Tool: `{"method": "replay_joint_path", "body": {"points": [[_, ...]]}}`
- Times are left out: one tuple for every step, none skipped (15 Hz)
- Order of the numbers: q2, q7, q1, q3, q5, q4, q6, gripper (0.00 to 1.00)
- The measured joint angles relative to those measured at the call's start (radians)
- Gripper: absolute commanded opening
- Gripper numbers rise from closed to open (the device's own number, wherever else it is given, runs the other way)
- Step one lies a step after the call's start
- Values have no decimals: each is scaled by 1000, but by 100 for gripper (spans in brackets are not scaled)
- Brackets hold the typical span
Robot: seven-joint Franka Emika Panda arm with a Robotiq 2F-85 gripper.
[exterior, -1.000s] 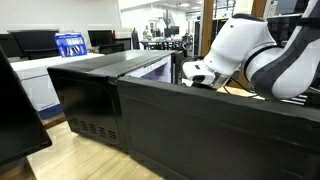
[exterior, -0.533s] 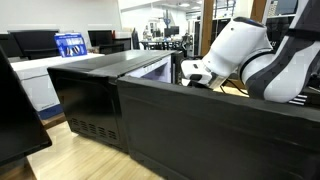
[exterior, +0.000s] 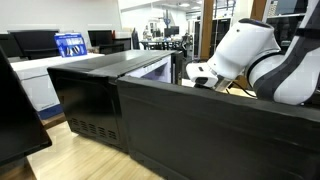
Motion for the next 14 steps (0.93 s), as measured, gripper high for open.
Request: {"method": "replay_joint_path", "body": {"points": [[0, 0, 9, -9, 3, -5, 0, 4], [-1, 0, 33, -31, 15, -8, 0, 3], [-1, 0, 46, -42, 20, -11, -1, 1], [-1, 0, 59, -54, 22, -14, -1, 3], [-1, 0, 69, -62, 22, -15, -2, 3], [-3, 0, 77, -67, 22, -15, -10, 3], [-11, 0, 82, -69, 22, -14, -30, 3], [-27, 0, 88, -69, 22, -12, -60, 3], [-51, 0, 94, -69, 21, -12, -96, 4], [-82, 0, 98, -68, 20, -12, -138, 4], [-116, 0, 104, -69, 20, -12, -180, 3], [-154, 0, 109, -69, 20, -10, -219, 3], [-194, 0, 116, -70, 20, -7, -262, 3], [-239, 0, 122, -71, 18, -2, -312, 3]]}}
